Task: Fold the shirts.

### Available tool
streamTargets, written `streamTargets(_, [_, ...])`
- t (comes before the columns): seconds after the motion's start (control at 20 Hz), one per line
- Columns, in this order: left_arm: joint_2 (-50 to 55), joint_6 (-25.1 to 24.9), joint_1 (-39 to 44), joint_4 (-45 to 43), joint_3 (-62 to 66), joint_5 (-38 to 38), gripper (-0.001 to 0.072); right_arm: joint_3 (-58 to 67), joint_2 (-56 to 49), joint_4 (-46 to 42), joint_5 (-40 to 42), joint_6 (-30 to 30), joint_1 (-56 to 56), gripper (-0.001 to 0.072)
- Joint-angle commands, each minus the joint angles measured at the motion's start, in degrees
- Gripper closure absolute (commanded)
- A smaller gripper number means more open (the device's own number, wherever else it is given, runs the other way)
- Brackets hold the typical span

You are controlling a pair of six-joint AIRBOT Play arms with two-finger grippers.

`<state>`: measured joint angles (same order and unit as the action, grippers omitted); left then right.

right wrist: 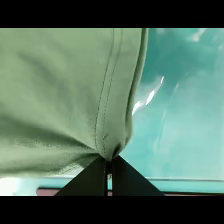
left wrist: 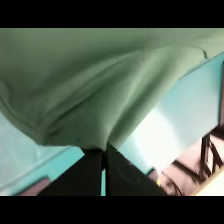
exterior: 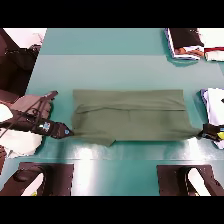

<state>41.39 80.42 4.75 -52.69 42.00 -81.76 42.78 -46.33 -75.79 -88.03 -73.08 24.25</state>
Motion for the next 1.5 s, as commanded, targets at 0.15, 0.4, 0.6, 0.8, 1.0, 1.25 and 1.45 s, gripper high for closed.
streamTargets(0.15, [8.13,-2.78,-0.02,-1.31,9.29,15.23,0.0671,10.38,-8.37,5.60,5.44,-0.39,-5.55,0.0693])
streamTargets(0.4, [22.88,-4.42,-0.02,-1.31,13.14,25.70,0.0670,21.27,-24.33,5.62,11.67,-2.43,-14.47,0.0693])
streamTargets(0.6, [31.58,-4.44,-0.02,-1.22,14.86,32.33,0.0670,29.94,-34.73,5.79,13.09,-4.00,-17.35,0.0691])
streamTargets(0.8, [34.05,-3.80,-0.04,-1.11,15.02,37.51,-0.0008,37.81,-42.69,9.79,17.42,-6.91,-17.79,0.0253])
streamTargets(1.0, [33.73,-4.37,-0.26,-1.55,19.65,28.92,-0.0013,41.86,-44.46,13.09,12.66,-3.41,-15.04,0.0200])
streamTargets(1.25, [33.75,-5.68,-0.09,-0.85,21.31,19.63,0.0662,36.44,-44.59,13.27,4.72,4.22,-6.62,0.0200])
streamTargets(1.45, [33.86,-5.66,-0.09,-0.83,21.31,19.30,0.0669,34.34,-49.44,13.57,3.98,6.78,-2.80,0.0199])
